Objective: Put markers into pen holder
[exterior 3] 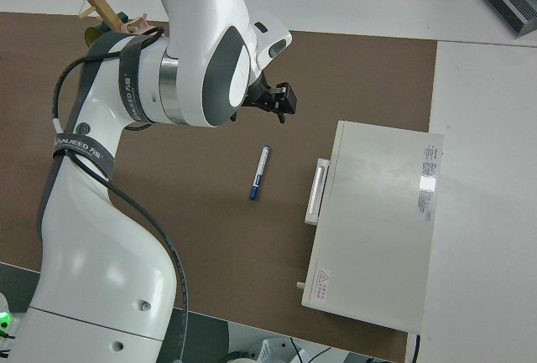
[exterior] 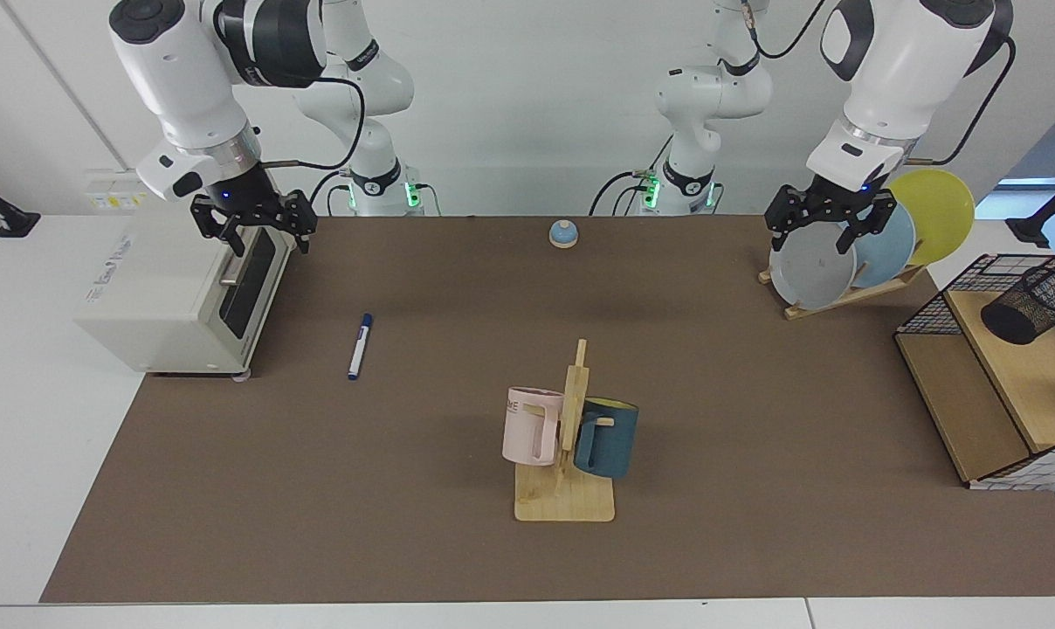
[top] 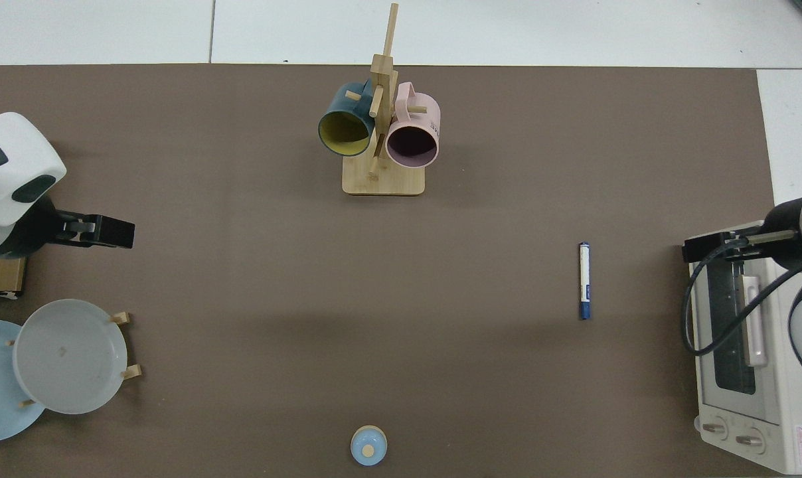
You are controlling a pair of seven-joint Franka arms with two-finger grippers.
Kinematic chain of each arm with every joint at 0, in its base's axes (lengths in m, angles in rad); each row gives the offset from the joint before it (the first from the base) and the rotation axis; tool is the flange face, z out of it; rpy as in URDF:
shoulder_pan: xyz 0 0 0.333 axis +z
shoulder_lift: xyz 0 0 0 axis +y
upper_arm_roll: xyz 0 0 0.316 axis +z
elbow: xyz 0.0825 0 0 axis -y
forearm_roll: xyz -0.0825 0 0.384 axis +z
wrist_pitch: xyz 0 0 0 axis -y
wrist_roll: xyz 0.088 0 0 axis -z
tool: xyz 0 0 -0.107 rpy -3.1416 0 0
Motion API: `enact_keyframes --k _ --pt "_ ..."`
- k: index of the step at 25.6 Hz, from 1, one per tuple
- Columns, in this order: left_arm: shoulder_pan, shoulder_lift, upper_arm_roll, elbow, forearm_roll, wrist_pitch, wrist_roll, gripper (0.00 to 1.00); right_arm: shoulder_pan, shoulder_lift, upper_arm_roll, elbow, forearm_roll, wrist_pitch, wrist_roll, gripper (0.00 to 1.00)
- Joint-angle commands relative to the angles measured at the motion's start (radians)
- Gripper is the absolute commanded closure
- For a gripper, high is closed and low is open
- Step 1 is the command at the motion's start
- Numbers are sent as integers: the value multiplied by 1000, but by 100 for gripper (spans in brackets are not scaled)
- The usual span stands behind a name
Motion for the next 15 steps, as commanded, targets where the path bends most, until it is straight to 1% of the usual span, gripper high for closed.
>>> enact_keyframes --k 1,4,9,13,15 --pt "2 -18 3 -19 -12 -4 10 0 2 26 7 -95 0 139 29 0" --pt "2 -18 3 -19 -12 -4 10 0 14 74 7 -95 0 160 40 0" --pt "2 -18 3 -19 -12 -4 10 0 20 152 9 -106 8 234 74 0" --pt "2 -18 3 -19 -12 -4 10 0 20 198 10 -135 22 329 108 0" --pt "2 -18 3 -19 -12 -7 10 0 20 215 12 -151 31 356 114 0"
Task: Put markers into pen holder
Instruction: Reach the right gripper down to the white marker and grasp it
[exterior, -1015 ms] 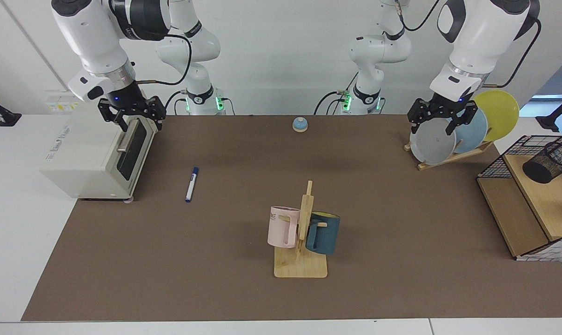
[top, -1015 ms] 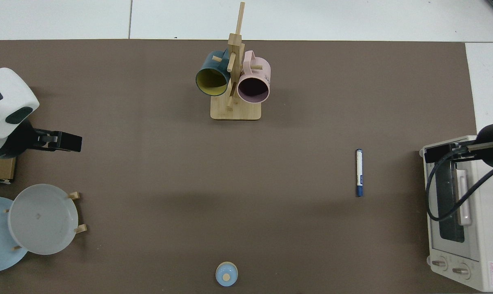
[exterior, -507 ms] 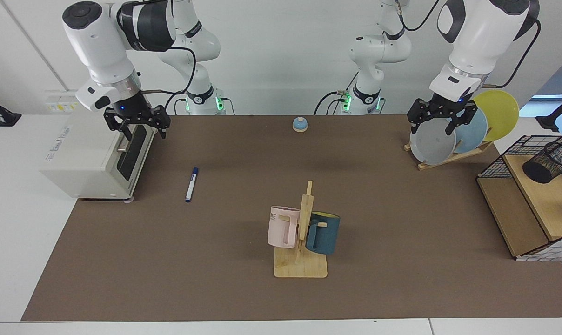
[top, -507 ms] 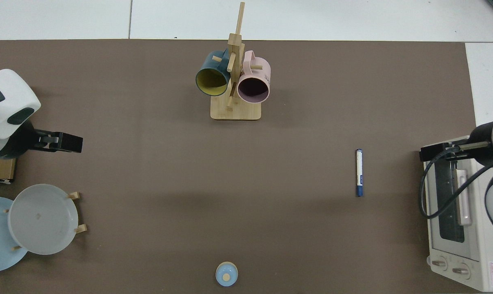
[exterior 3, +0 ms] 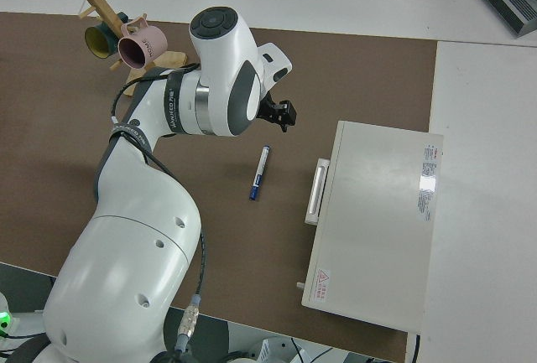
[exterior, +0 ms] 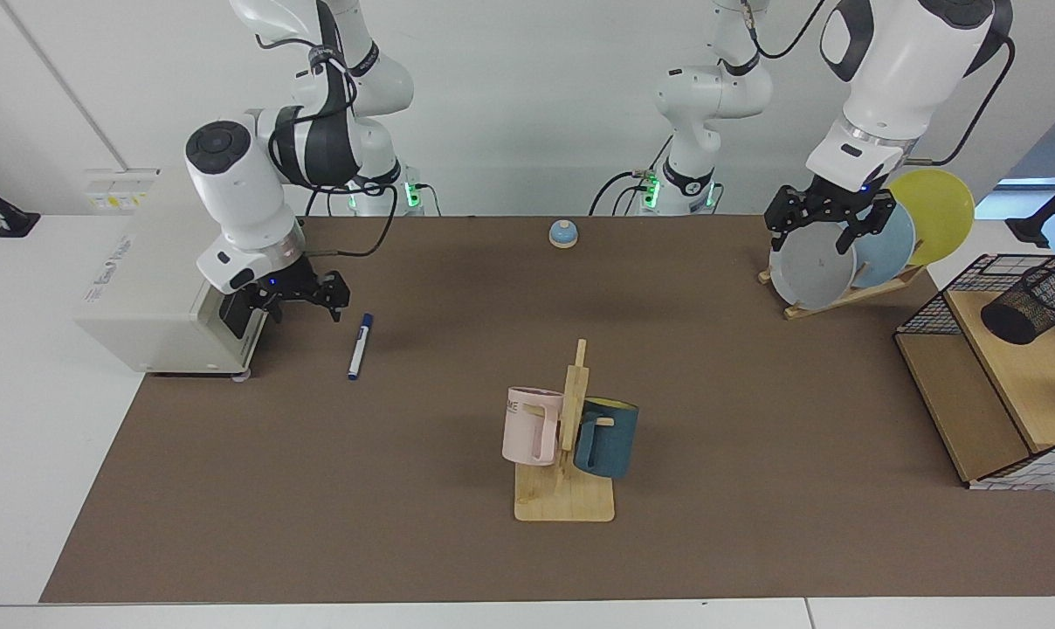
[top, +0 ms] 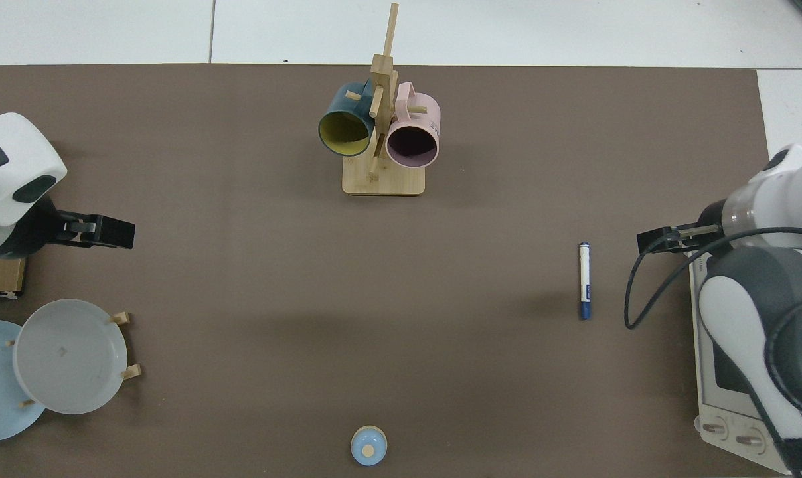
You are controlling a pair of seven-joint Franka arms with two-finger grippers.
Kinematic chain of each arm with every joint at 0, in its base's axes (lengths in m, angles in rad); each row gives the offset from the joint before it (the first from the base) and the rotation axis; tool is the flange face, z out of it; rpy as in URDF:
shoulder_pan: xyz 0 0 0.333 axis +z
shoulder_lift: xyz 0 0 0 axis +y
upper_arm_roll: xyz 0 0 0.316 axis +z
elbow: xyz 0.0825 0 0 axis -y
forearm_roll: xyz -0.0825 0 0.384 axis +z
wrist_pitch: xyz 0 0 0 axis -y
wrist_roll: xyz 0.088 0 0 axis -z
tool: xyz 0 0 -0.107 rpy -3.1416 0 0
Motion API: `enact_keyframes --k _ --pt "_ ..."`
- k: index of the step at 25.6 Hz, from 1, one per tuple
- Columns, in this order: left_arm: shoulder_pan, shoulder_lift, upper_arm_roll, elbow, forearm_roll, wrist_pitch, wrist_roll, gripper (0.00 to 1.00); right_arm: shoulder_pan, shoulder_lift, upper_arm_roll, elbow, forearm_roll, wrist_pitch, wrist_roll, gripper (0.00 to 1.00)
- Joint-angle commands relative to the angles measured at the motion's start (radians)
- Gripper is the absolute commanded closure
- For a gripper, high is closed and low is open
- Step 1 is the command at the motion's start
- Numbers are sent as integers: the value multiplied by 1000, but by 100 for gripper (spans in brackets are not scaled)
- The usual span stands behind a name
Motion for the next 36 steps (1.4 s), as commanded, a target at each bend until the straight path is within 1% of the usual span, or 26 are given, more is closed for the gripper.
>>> enact_keyframes --k 1,3,6,10,13,17,22,31,33,34,36 --pt "2 -18 3 -19 -12 -7 10 0 0 47 3 -38 27 90 34 0" --pt "1 -18 3 -19 -12 -4 10 0 23 69 2 -49 32 108 39 0" --pt "0 -18 3 -19 -12 -7 10 0 25 92 2 -64 33 136 45 0" --pt "0 -18 3 -19 -12 -7 10 0 30 95 2 -121 36 182 47 0" --pt "0 -18 3 -22 -12 -7 10 0 16 104 3 -158 38 243 36 0" --pt "2 -18 3 -23 -12 -7 10 0 17 107 3 -202 78 311 33 0" --pt "2 -18 3 -25 -12 -4 10 0 24 116 2 -222 127 323 33 0" --pt "2 -18 3 -25 -12 -4 10 0 16 143 2 -241 127 381 34 0" --pt "2 -18 3 -25 -12 -4 10 0 16 143 2 -241 127 381 42 1" --pt "2 -18 3 -25 -12 -4 10 0 17 143 2 -241 127 381 44 5" --pt "2 -18 3 -25 -12 -7 10 0 17 144 2 -241 127 381 45 15"
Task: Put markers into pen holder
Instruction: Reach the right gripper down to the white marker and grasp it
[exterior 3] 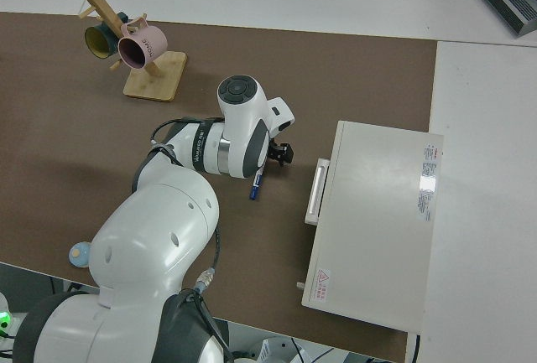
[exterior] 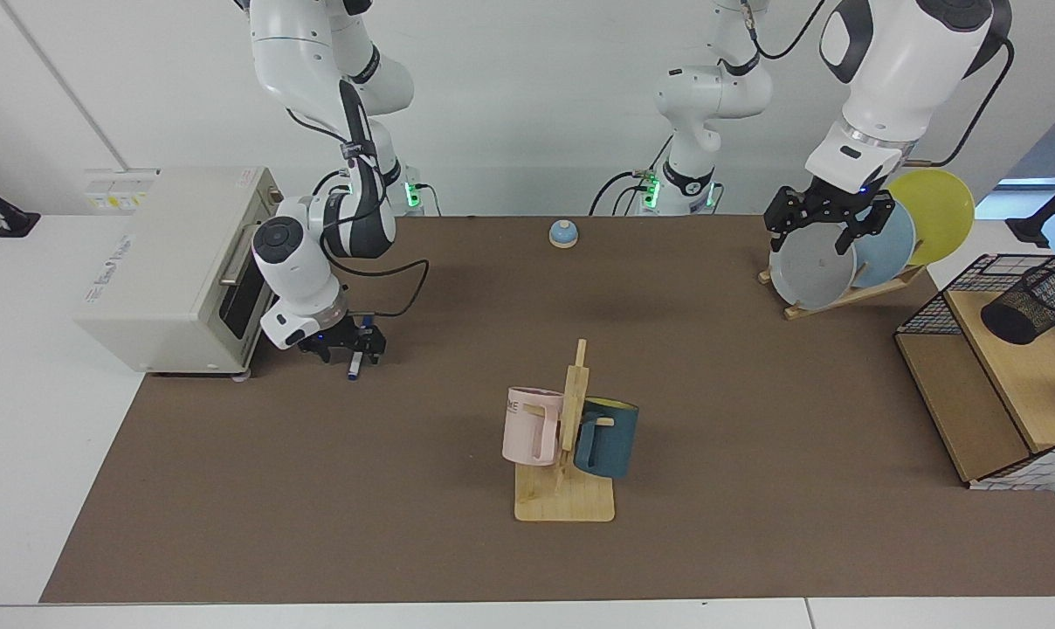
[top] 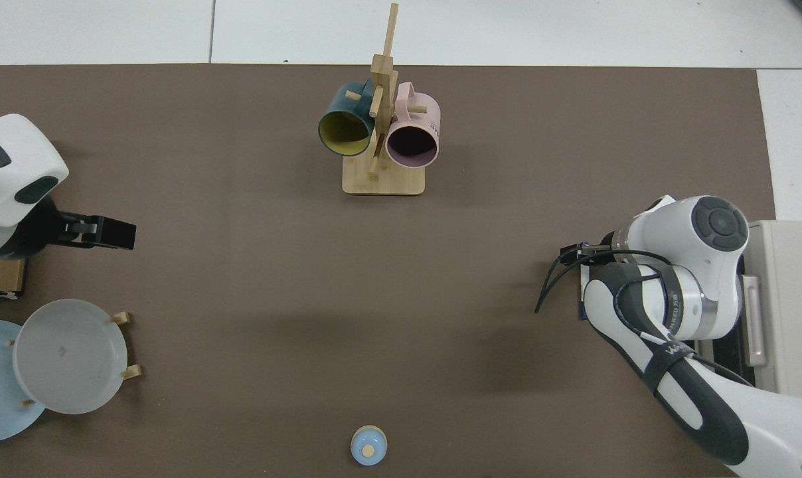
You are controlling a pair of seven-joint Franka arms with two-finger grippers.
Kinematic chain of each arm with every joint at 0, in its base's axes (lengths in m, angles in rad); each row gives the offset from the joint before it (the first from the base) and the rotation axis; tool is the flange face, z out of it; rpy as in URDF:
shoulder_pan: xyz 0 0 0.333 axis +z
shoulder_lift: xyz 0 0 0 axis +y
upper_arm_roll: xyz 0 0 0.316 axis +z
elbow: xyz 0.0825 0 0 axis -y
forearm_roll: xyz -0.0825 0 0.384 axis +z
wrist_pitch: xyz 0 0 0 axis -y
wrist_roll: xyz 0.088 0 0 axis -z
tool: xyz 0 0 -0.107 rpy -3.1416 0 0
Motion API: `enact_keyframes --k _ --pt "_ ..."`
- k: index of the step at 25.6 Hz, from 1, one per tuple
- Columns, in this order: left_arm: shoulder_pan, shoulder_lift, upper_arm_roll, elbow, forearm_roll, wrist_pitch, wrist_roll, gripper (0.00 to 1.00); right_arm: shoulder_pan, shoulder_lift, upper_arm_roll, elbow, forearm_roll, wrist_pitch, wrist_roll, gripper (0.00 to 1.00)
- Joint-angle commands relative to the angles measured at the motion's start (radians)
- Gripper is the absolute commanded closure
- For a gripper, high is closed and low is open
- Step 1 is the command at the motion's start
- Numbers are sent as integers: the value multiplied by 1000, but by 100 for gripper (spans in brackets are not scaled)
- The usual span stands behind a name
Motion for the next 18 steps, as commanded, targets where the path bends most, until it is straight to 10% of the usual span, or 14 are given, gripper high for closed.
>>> enact_keyframes --k 1,8,12,18 --pt "2 -18 3 -20 -12 -3 10 0 -8 1 5 -14 10 35 12 19" --pt "2 -18 3 -20 -12 -3 10 0 -8 2 5 -11 10 35 3 58" --pt "2 -18 3 -20 -12 -7 9 0 -8 5 5 -5 10 33 8 97" --pt "0 -18 3 -20 -12 -7 10 0 -8 8 5 4 14 21 14 100"
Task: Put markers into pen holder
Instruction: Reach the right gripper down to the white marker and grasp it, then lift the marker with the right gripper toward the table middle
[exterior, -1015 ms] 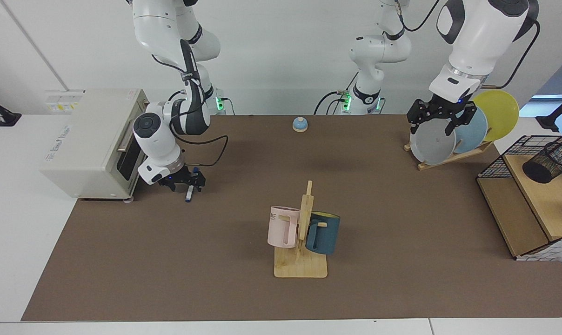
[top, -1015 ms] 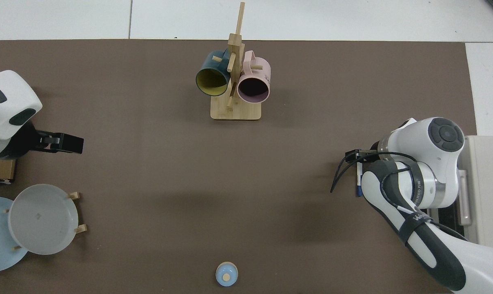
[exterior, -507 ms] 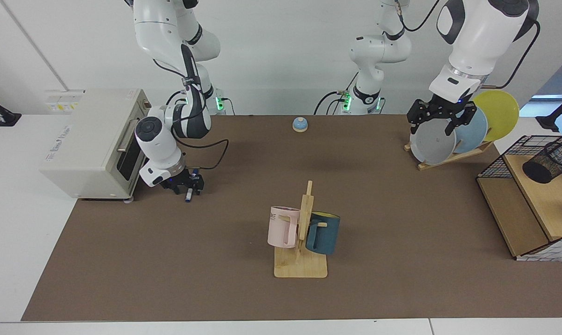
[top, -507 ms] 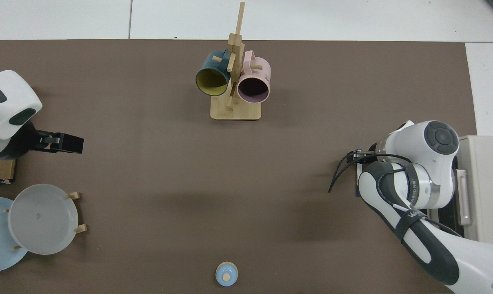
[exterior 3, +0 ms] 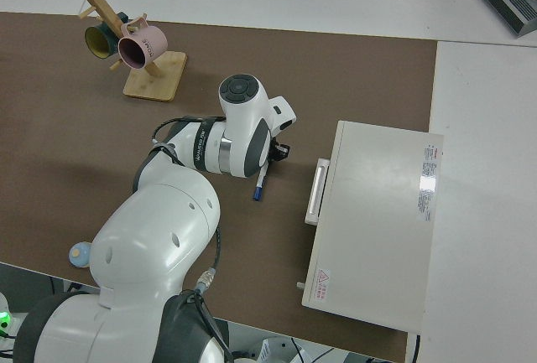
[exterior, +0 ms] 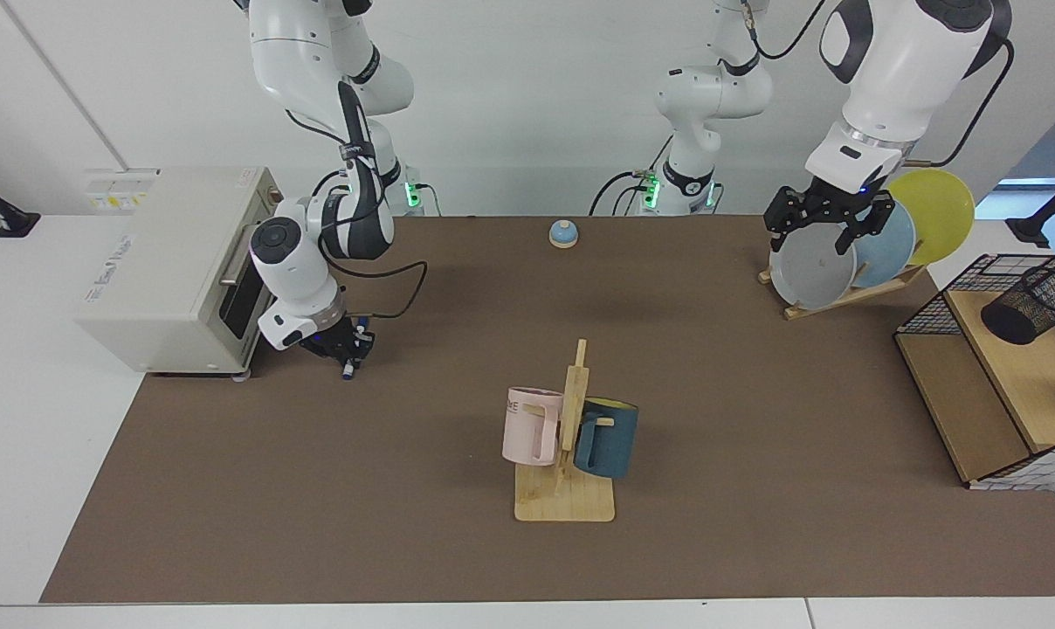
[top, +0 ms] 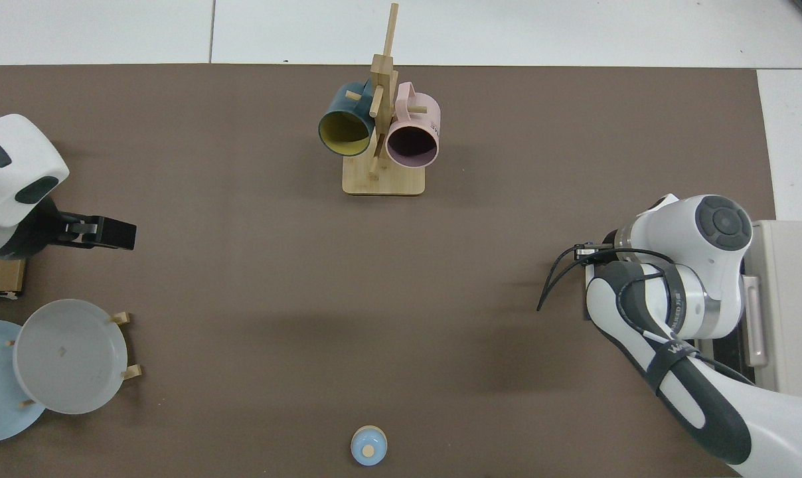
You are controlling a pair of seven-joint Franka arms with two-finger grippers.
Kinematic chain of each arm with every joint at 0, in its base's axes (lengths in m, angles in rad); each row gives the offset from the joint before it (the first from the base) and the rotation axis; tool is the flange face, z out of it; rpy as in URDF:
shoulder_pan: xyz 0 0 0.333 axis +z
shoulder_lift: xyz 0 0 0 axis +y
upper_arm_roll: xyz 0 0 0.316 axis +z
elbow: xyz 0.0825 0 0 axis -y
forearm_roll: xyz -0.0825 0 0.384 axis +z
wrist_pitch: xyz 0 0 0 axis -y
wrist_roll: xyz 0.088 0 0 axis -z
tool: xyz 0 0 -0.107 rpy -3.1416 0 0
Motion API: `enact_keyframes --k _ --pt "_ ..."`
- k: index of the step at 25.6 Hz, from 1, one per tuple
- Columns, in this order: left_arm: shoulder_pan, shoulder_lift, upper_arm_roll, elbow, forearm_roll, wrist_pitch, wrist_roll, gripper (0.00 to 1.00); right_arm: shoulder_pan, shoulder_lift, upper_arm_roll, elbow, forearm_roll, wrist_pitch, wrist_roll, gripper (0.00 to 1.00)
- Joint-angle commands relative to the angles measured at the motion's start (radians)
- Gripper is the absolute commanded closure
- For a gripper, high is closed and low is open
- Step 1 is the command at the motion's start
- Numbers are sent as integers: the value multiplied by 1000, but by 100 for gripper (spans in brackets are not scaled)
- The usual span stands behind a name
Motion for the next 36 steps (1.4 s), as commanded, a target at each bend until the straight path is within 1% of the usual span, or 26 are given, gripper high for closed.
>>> enact_keyframes --k 1,2,4,5,7,9,11,15,18,22,28,30,33,36 --pt "0 -18 3 -20 -12 -6 9 0 -8 9 11 2 17 14 20 100" --pt "0 -18 3 -20 -12 -6 10 0 -8 6 13 4 25 4 29 100" --pt "0 -18 3 -23 -12 -6 10 0 4 -3 11 23 66 -36 52 100" --pt "0 -18 3 -25 -12 -6 10 0 7 -7 13 46 95 -76 70 100" --pt "0 -18 3 -25 -12 -6 10 0 7 -12 13 91 130 -148 112 100" --pt "-2 -18 3 -25 -12 -8 18 0 9 -15 14 135 152 -212 170 100" --pt "-2 -18 3 -25 -12 -6 58 0 33 -18 14 174 158 -257 245 100" --pt "-2 -18 3 -23 -12 6 185 0 81 -53 14 192 171 -270 398 100" --pt "-2 -18 3 -25 -12 6 259 0 124 -66 14 223 172 -283 507 100" --pt "-2 -18 3 -25 -12 4 366 0 141 -73 17 272 177 -329 601 100" --pt "-11 -18 -3 -26 -22 17 625 0 172 -73 23 350 261 -394 725 100" --pt "-11 -18 -3 -32 -47 41 737 0 187 -73 23 388 263 -420 799 100" --pt "-14 -18 -3 -38 -67 63 901 0 225 -81 26 399 272 -441 876 100" --pt "-17 -27 -3 -54 -90 61 973 0 248 -110 26 404 296 -441 959 100"
